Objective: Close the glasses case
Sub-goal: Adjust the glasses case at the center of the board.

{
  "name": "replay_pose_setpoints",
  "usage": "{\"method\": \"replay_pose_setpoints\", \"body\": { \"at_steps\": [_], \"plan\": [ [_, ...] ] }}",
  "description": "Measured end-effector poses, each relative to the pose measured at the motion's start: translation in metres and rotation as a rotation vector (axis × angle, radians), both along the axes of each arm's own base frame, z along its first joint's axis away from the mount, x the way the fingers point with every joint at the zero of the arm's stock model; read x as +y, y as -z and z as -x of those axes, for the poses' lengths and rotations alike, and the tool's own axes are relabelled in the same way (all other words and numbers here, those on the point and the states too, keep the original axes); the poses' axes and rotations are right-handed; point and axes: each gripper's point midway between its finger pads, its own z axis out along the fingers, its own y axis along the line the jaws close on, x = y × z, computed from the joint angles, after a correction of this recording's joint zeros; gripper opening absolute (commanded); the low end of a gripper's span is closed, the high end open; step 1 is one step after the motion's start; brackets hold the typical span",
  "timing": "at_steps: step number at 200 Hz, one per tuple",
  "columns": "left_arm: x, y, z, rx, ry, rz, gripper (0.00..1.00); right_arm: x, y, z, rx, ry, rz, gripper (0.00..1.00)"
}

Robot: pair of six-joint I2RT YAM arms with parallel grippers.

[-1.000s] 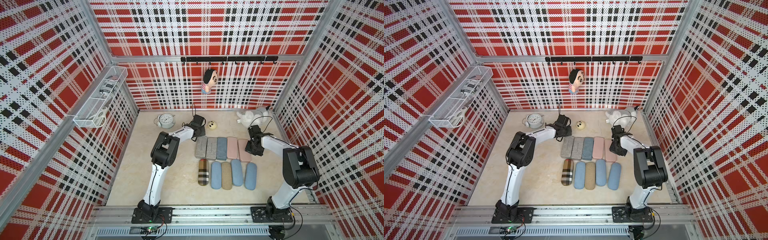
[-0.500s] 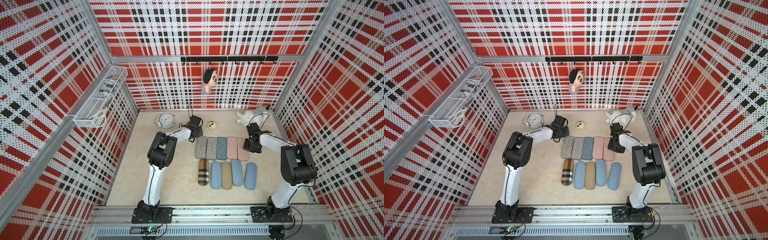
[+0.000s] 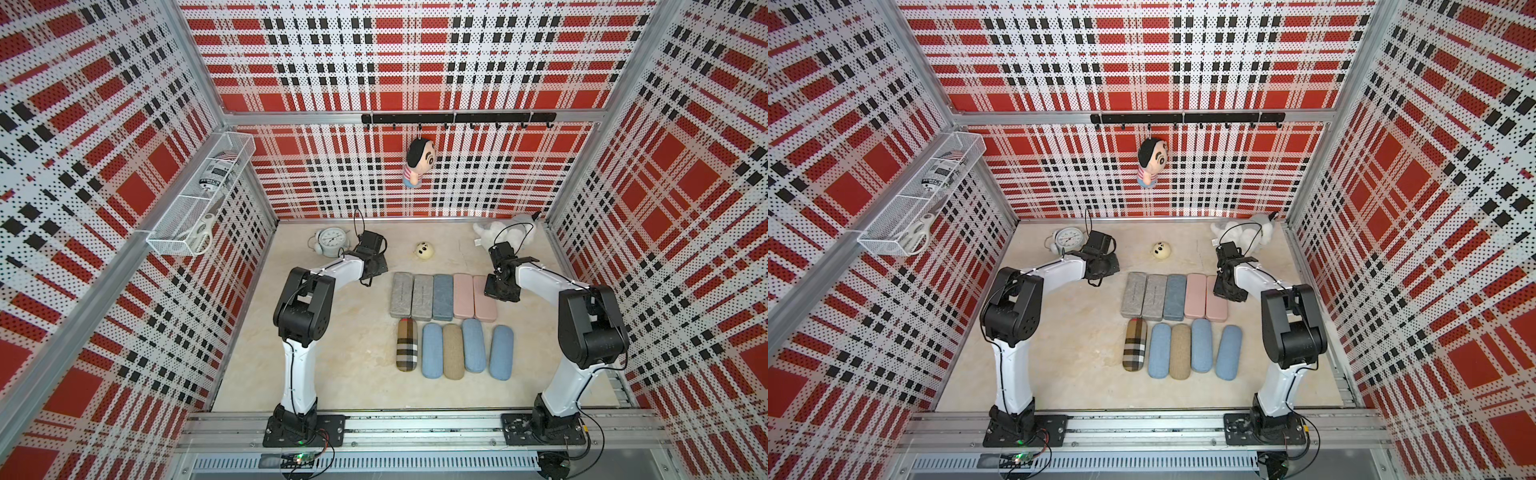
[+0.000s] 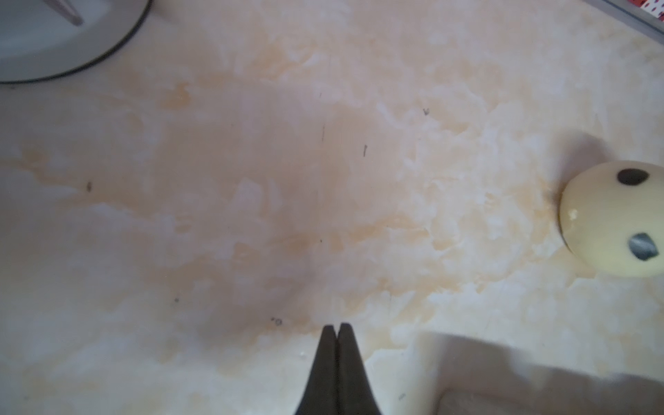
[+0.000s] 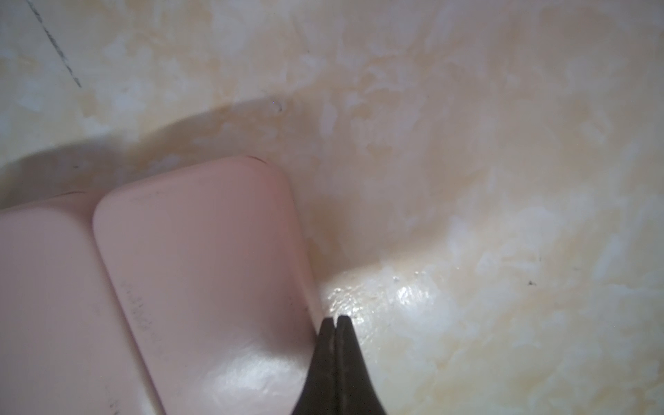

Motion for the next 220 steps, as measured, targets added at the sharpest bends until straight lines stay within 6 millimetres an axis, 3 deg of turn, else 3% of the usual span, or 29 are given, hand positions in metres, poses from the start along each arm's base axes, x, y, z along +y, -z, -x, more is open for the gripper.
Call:
{"method": "replay_pose_setpoints", "body": {
  "at_steps": [54,97,129,160,178,199,220],
  "plan": [
    [0.007,0.004,0.020,0.023,-0.013,-0.006,0.00,0.027,0.000,-0.006,-0.002,-0.055,-0.009,0.00],
    [0.013,0.009,0.035,0.043,-0.024,-0.013,0.00,0.015,-0.003,0.001,0.007,0.003,0.048,0.00],
    [0.019,-0.006,0.049,0.020,-0.037,-0.016,0.00,0.000,-0.032,0.009,-0.055,0.072,0.088,0.00],
    [0.027,-0.045,0.065,-0.059,-0.057,-0.001,0.00,-0.021,-0.081,0.035,-0.164,0.161,0.116,0.00],
    [0.031,-0.072,0.075,-0.117,-0.064,0.014,0.00,-0.031,-0.097,0.057,-0.201,0.204,0.121,0.00],
    [0.032,-0.090,0.091,-0.162,-0.067,0.031,0.00,-0.042,-0.096,0.087,-0.197,0.241,0.128,0.00],
    [0.028,-0.088,0.108,-0.159,-0.057,0.035,0.00,-0.050,-0.082,0.117,-0.155,0.266,0.133,0.00]
  ]
}}
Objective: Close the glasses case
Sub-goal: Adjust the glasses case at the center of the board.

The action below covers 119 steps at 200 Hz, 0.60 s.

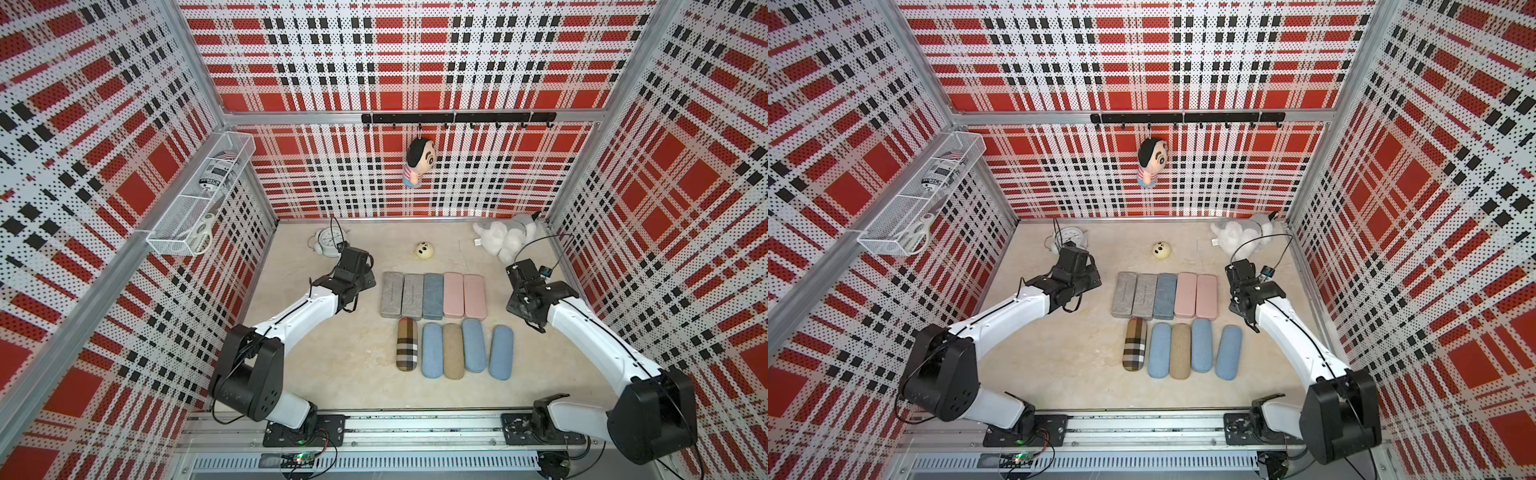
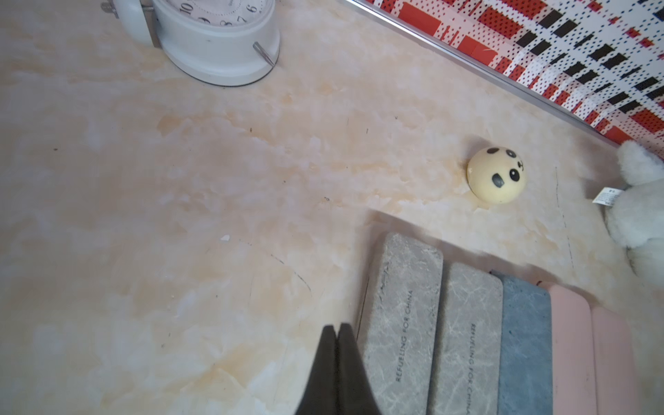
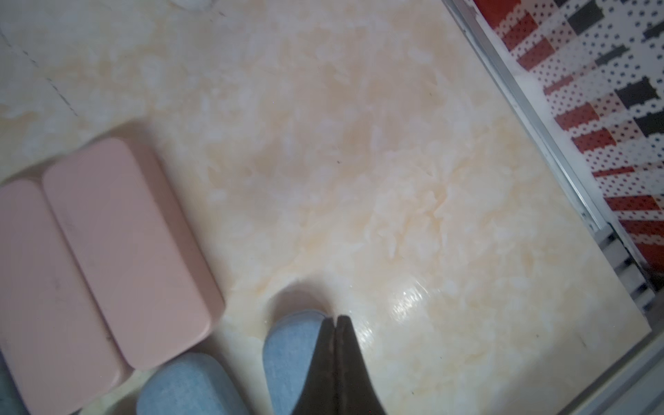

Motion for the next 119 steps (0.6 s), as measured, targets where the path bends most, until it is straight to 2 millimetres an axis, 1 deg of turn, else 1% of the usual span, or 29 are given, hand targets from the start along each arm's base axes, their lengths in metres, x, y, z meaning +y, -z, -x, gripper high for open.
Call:
{"method": "replay_pose_setpoints", "body": {
  "at_steps": [22,45,61,80,119],
  "plan": [
    [-0.008,0.013,0.018,0.030,0.017,-0.004,0.00,-0.007,0.012,0.029,0.031,0.026,-0.008,0.00],
    [-0.017,0.020,0.035,0.045,0.037,-0.001,0.00,-0.011,0.014,0.050,0.029,0.046,-0.022,0.00],
    [-0.022,0.017,0.042,0.039,0.046,0.009,0.00,-0.013,0.017,0.058,0.034,0.055,-0.027,0.00],
    [-0.025,0.016,0.048,0.033,0.046,0.019,0.00,-0.014,0.027,0.067,0.071,0.062,-0.024,0.00],
    [-0.024,0.024,0.060,0.051,0.031,0.021,0.00,-0.011,0.045,0.079,0.130,0.056,-0.047,0.00]
  ]
}}
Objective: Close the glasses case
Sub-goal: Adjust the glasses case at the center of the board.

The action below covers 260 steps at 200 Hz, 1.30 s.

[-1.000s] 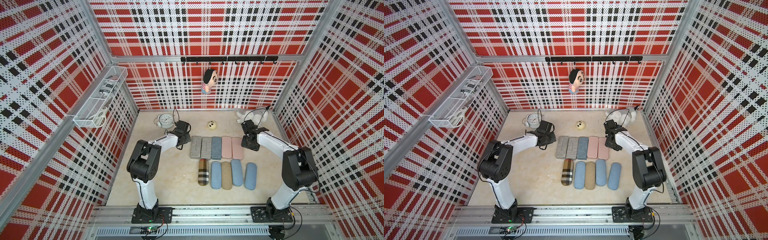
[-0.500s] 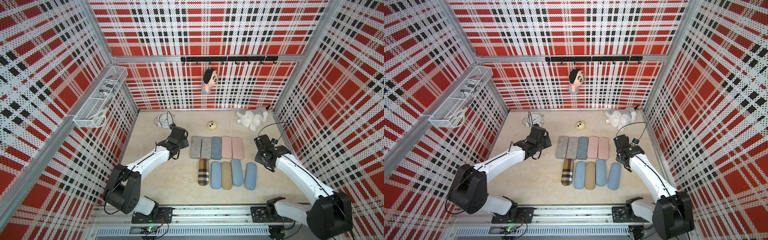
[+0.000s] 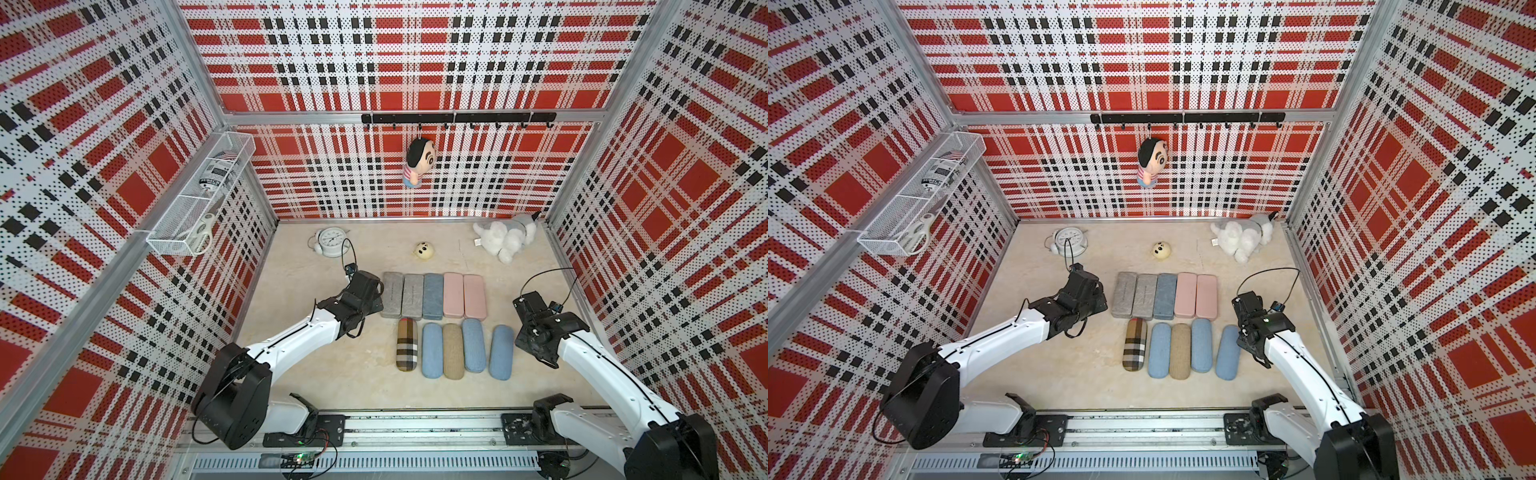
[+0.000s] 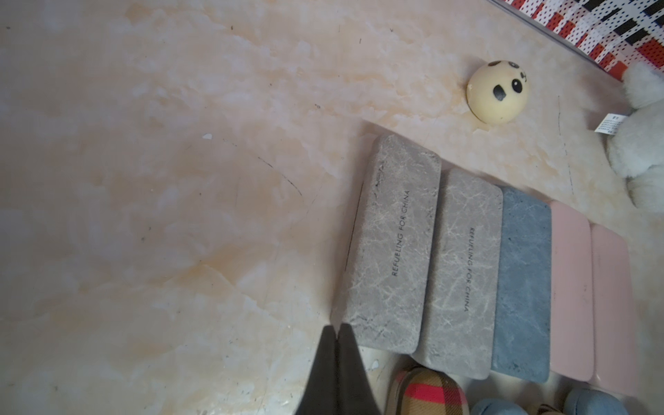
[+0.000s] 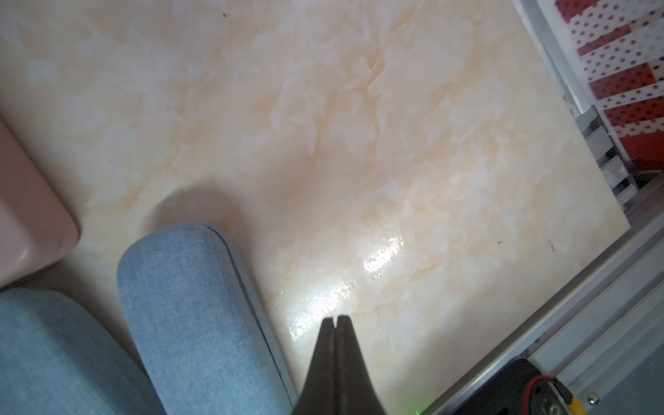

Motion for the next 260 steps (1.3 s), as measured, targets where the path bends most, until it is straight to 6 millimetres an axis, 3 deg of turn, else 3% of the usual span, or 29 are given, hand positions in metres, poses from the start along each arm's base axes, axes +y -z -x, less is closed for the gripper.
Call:
{"method": "replay_pose_setpoints", "body": {
  "at_steps": [42,100,197,260],
  "plan": [
    [-0.005,0.013,0.017,0.037,-0.002,-0.017,0.00,0.016,0.022,0.015,0.055,-0.044,-0.058,0.00],
    [-0.009,0.038,0.043,0.116,-0.013,-0.057,0.00,0.040,0.033,0.013,0.085,-0.114,-0.083,0.00],
    [-0.020,0.063,0.056,0.179,0.004,-0.104,0.00,0.062,0.048,0.003,0.124,-0.229,-0.063,0.00],
    [-0.027,0.076,0.058,0.205,0.010,-0.134,0.00,0.074,0.038,-0.013,0.101,-0.288,-0.047,0.00]
  ]
}}
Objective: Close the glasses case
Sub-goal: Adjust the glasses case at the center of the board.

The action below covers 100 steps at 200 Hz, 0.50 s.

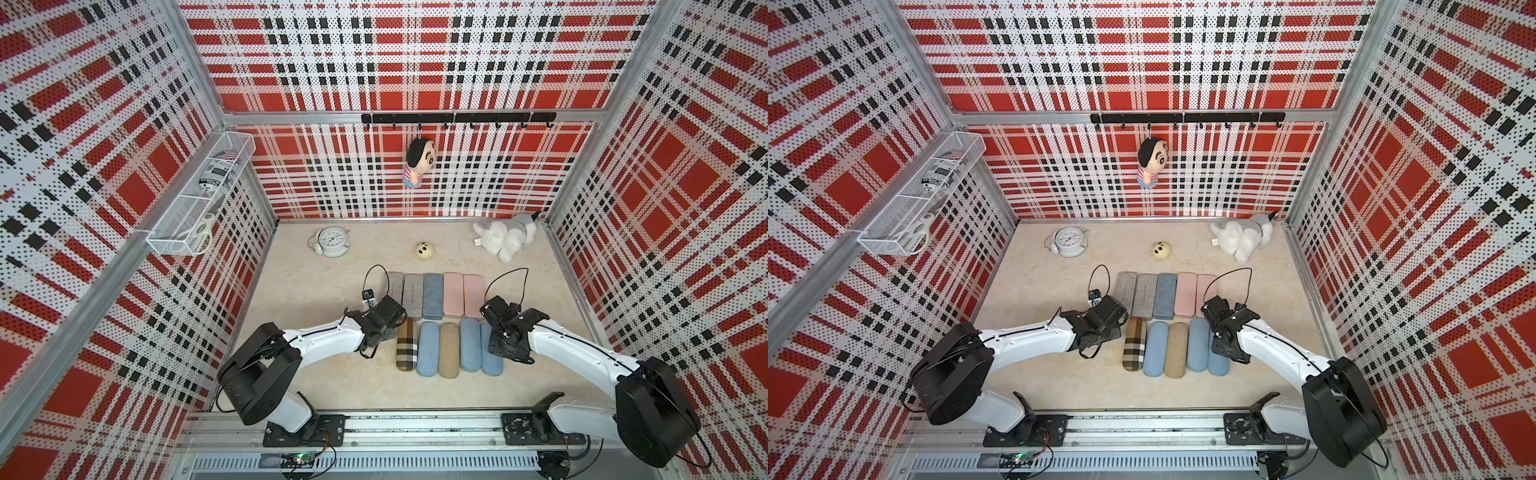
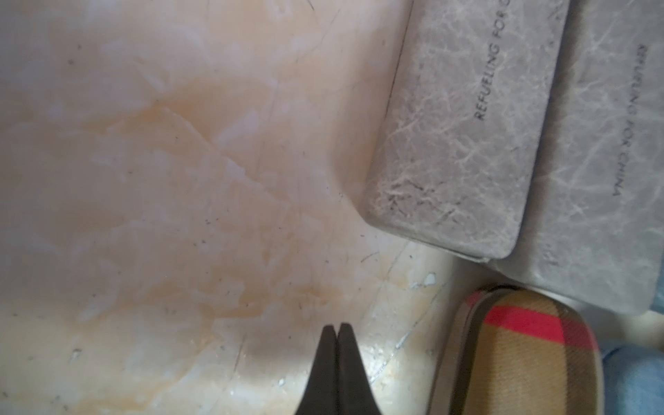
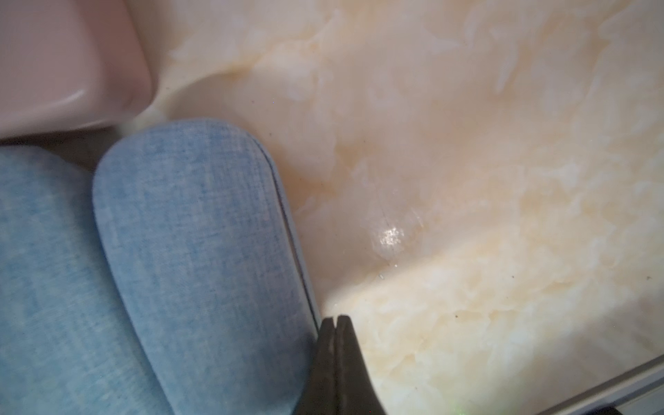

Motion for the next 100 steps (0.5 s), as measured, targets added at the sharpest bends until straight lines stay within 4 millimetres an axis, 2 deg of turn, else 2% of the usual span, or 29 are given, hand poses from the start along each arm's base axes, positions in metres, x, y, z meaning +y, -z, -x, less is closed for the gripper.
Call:
{"method": "replay_pose_setpoints", "body": {
  "at_steps": [55,100],
  "plan": [
    [-0.004,0.004,0.002,0.009,0.009,-0.009,0.00,0.008,0.006,0.001,0.028,-0.057,0.027,0.00],
    [-0.005,0.002,0.003,0.004,0.003,0.000,0.00,0.033,0.007,-0.007,0.036,-0.125,0.041,0.00]
  ]
}}
